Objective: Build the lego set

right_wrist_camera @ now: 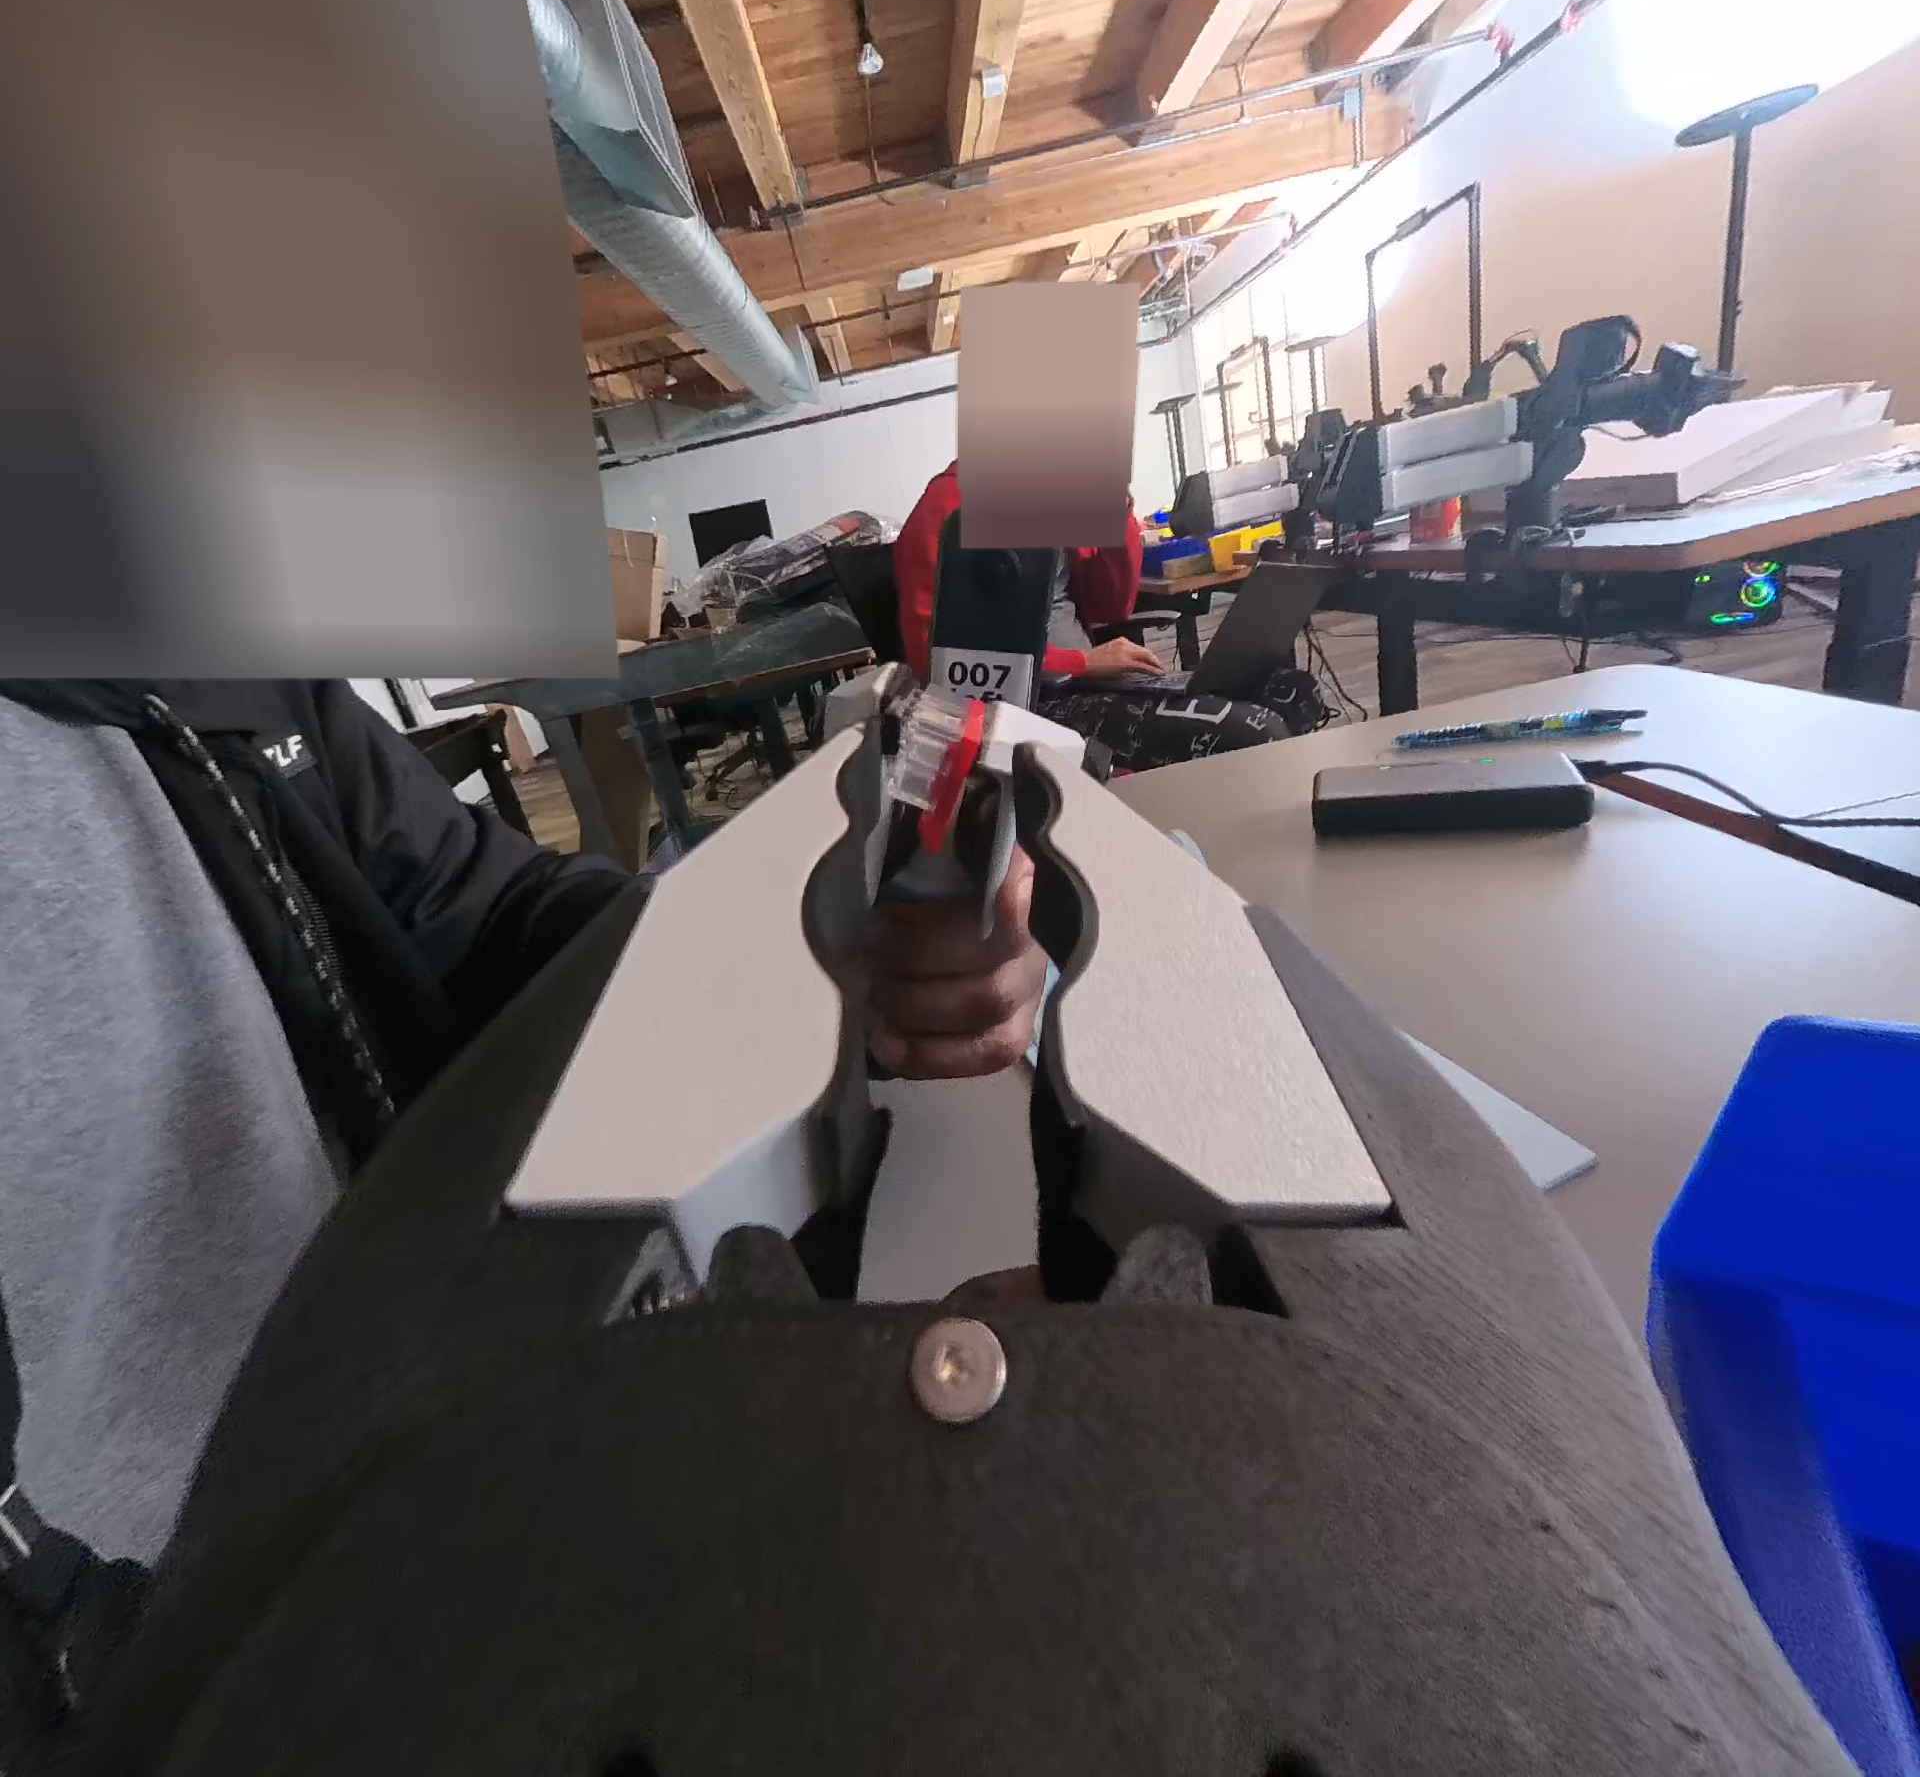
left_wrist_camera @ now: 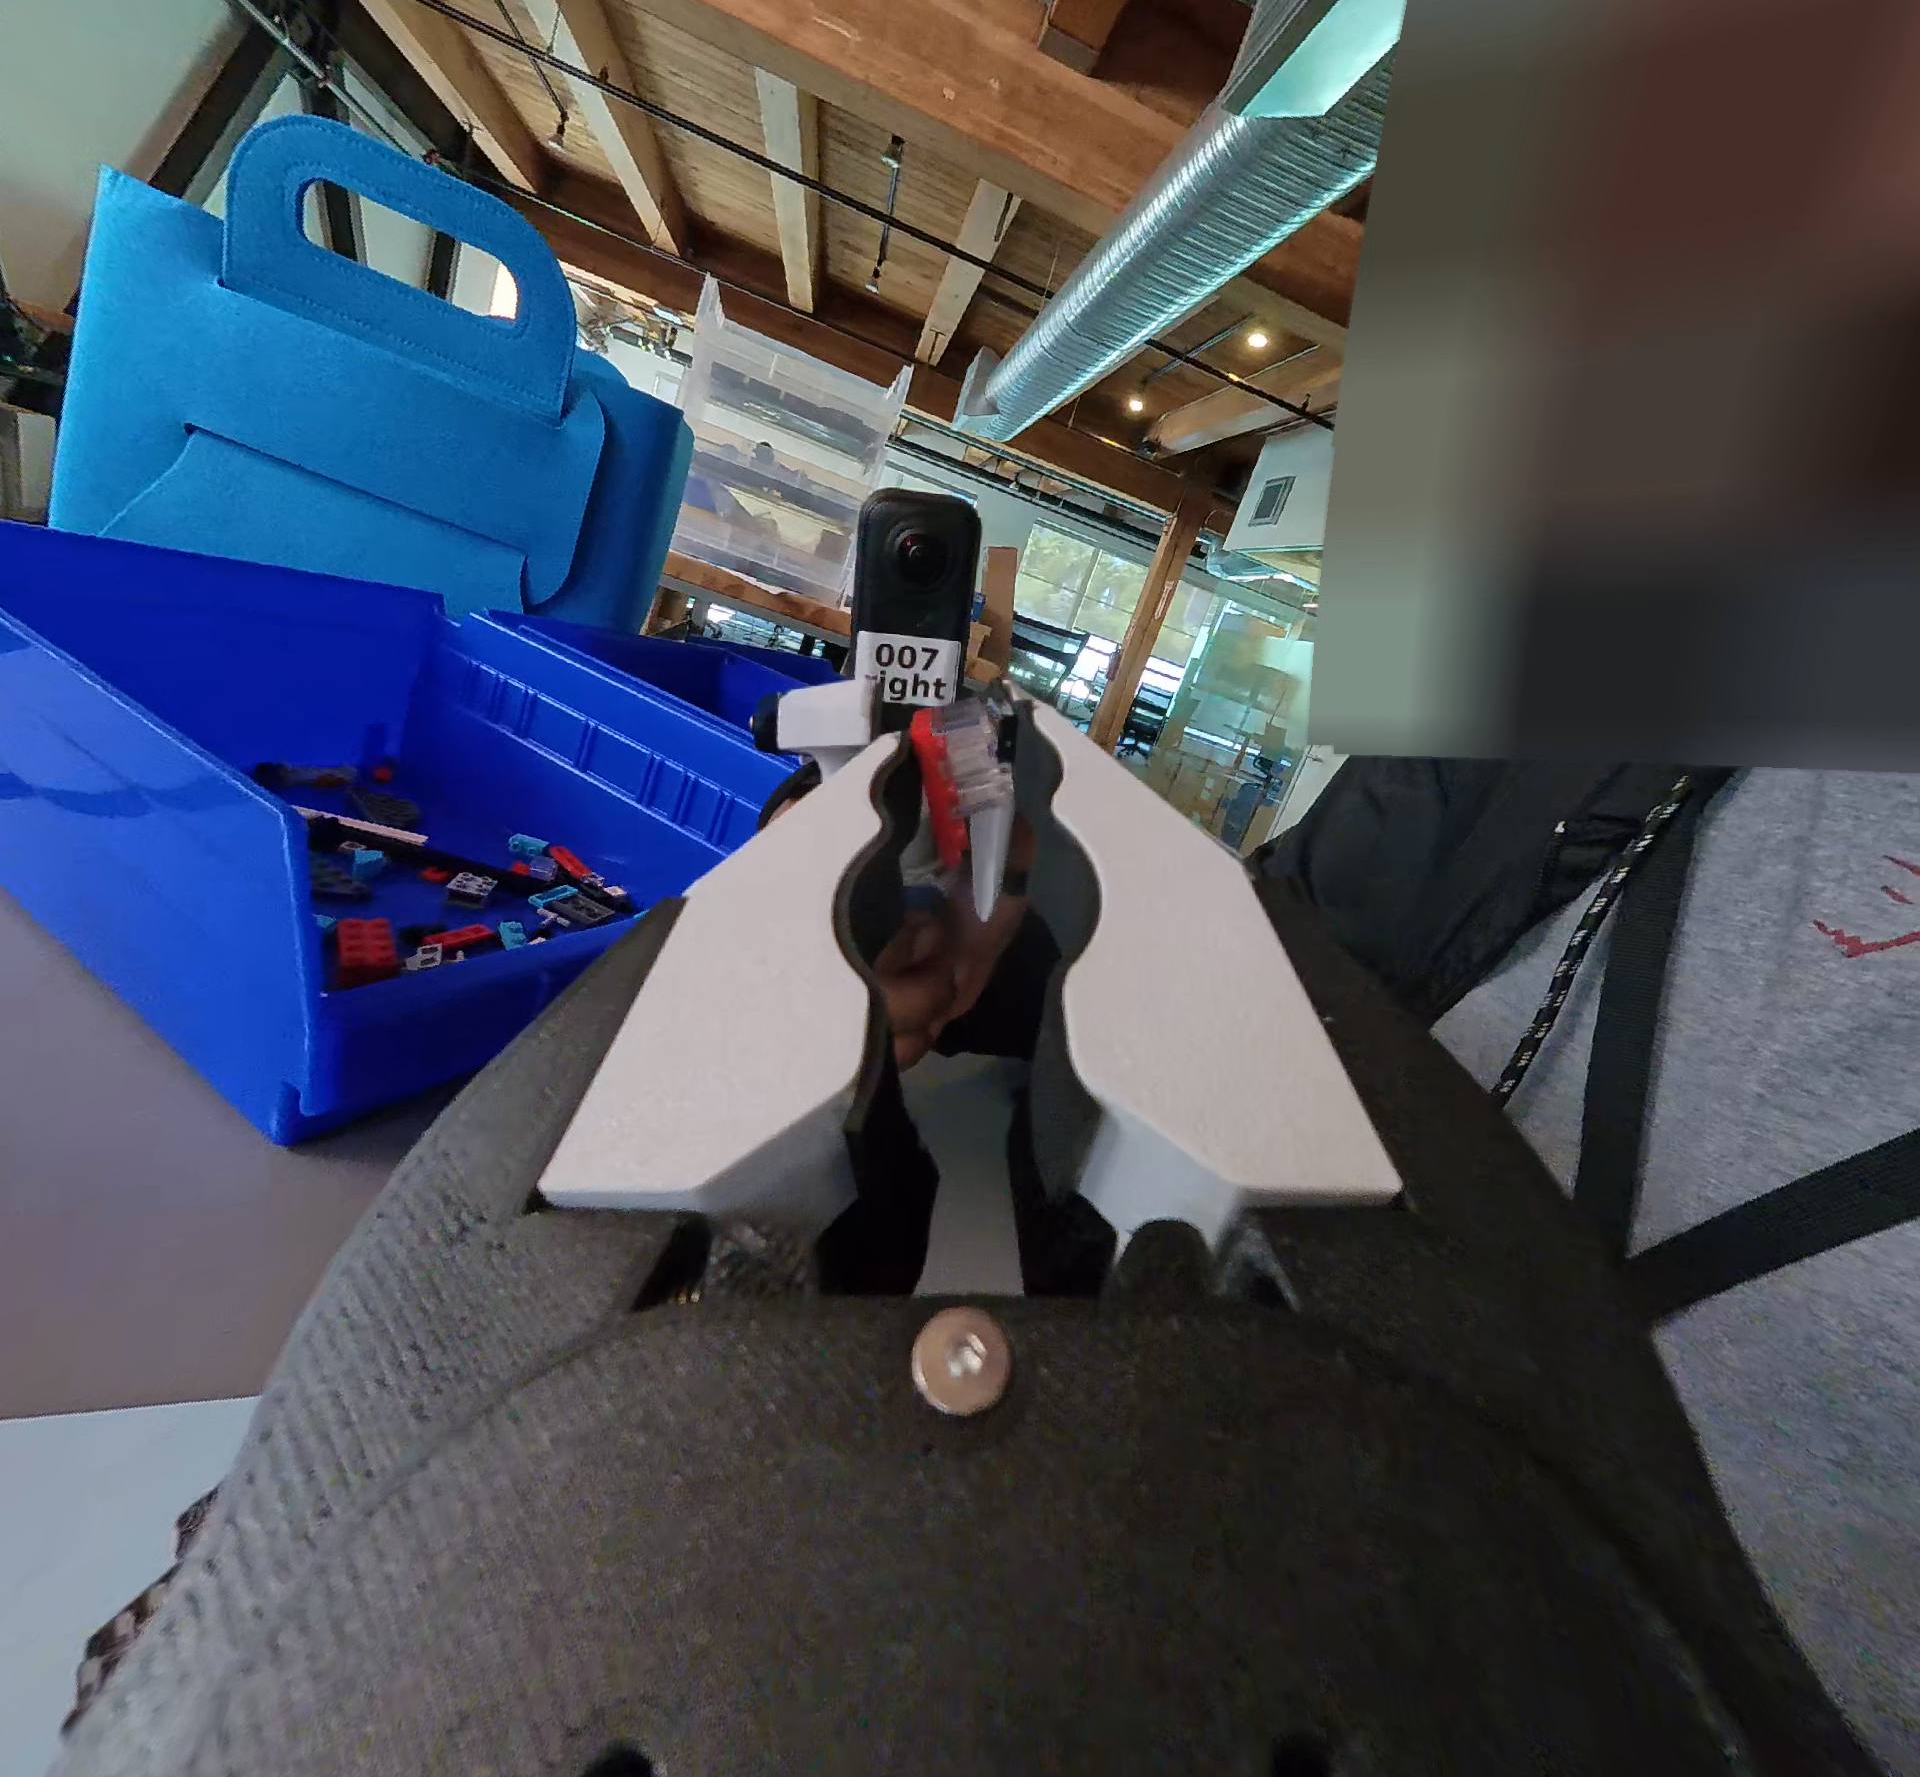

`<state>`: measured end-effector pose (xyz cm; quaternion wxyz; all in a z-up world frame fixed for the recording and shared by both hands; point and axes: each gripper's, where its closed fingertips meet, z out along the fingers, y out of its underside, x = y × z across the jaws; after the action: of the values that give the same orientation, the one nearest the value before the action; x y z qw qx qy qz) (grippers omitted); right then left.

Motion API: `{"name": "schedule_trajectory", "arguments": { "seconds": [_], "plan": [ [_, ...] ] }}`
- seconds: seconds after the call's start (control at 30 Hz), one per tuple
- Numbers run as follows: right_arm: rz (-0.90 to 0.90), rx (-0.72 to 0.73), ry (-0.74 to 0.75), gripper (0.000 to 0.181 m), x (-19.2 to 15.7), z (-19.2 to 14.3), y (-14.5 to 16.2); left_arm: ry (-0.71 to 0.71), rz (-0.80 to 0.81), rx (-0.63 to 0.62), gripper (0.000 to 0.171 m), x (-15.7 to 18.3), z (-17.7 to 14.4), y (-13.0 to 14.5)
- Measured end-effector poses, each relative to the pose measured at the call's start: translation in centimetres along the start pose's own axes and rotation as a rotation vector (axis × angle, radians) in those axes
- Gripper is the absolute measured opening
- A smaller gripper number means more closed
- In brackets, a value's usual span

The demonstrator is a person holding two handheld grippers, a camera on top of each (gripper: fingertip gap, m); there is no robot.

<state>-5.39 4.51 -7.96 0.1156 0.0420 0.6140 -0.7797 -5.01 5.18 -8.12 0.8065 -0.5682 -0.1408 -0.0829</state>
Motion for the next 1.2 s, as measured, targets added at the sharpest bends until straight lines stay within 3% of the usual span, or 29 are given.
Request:
{"name": "schedule_trajectory", "arguments": {
  "seconds": [0.4,0.8,0.97,1.2],
  "plan": [
    [-0.009,-0.008,-0.008,0.021,-0.1,0.1,0.3,-0.009,0.023,-0.068,0.02,0.0,0.0,0.7],
    [0.018,0.05,0.066,0.019,1.0,0.2,0.0,0.003,-0.133,0.018,0.02,-0.9,-0.1,0.0],
    [0.129,0.135,0.136,0.019,2.3,0.1,-0.5,-0.009,-0.234,0.088,0.02,-1.8,-0.3,-0.4],
    [0.451,0.327,0.312,0.019,5.1,-0.7,0.4,-0.119,-0.362,0.159,0.019,-4.3,-0.7,0.0]
  ]
}}
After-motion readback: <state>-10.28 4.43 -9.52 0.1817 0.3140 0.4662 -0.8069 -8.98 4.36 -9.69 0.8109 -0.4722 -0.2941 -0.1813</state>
